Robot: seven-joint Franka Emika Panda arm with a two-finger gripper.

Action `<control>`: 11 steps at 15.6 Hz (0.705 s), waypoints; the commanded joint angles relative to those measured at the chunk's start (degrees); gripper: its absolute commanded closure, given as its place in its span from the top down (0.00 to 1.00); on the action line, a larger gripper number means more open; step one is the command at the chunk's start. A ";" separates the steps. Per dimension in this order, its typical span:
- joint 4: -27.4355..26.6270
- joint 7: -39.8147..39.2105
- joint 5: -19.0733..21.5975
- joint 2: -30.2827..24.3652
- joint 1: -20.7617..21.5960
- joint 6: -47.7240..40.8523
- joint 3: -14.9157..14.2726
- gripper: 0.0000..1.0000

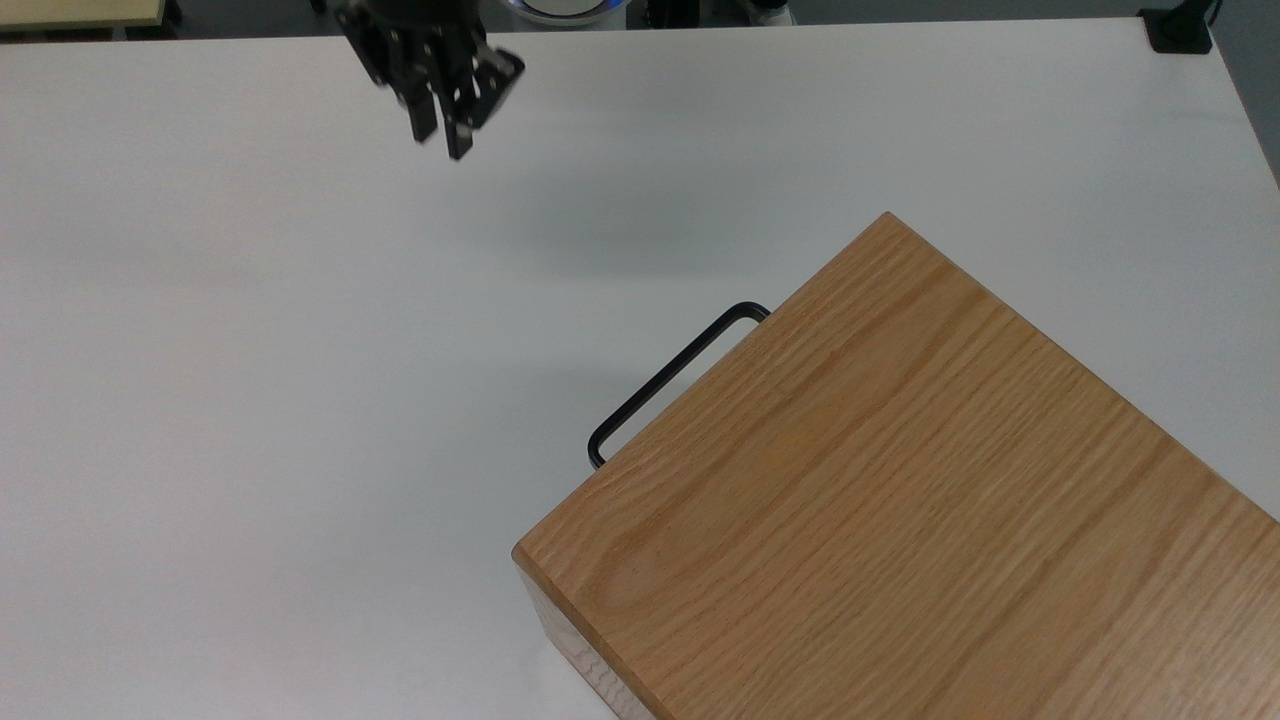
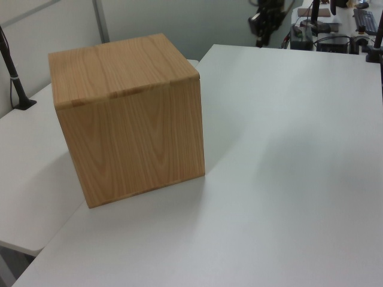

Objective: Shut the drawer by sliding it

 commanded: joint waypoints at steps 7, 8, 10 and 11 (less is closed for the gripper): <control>-11.06 -25.08 0.17 -11.62 -0.86 -3.59 -1.74 1.00; -10.89 -28.00 0.26 -11.36 -1.30 -2.89 -2.09 1.00; -10.89 -29.52 0.26 -11.00 -1.75 -2.97 -2.18 1.00; -10.89 -29.53 0.26 -11.00 -1.75 -3.14 -2.18 1.00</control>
